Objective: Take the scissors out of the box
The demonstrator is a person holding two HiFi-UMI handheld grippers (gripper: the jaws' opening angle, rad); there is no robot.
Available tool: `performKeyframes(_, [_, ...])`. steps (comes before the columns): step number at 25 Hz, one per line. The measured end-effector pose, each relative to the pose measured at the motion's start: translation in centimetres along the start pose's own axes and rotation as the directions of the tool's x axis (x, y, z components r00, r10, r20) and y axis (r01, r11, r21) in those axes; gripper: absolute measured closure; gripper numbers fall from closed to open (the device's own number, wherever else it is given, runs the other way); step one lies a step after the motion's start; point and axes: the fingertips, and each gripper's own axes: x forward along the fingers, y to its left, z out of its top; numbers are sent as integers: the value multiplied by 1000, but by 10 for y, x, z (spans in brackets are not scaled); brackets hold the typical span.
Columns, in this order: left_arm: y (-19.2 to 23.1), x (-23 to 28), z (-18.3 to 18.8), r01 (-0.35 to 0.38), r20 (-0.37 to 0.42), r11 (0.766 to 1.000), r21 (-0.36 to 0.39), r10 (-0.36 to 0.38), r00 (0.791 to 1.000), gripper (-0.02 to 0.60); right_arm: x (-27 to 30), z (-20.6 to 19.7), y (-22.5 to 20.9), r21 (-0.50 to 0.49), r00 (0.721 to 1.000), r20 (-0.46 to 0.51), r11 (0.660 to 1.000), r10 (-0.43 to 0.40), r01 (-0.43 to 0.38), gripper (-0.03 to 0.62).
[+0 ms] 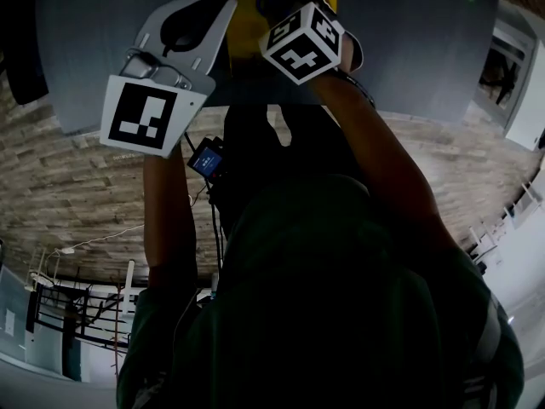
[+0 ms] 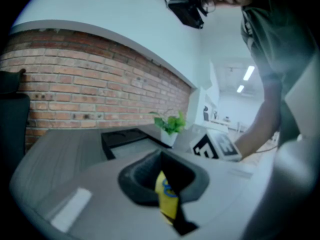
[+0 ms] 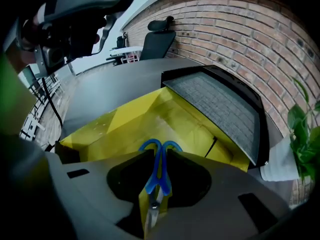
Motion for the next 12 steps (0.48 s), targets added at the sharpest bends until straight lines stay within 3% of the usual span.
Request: performKeyframes(12, [8,-9,2,-10,-4,1000,1,10,1000,583,-9,8,1,56,998,56,998,20,-23,520])
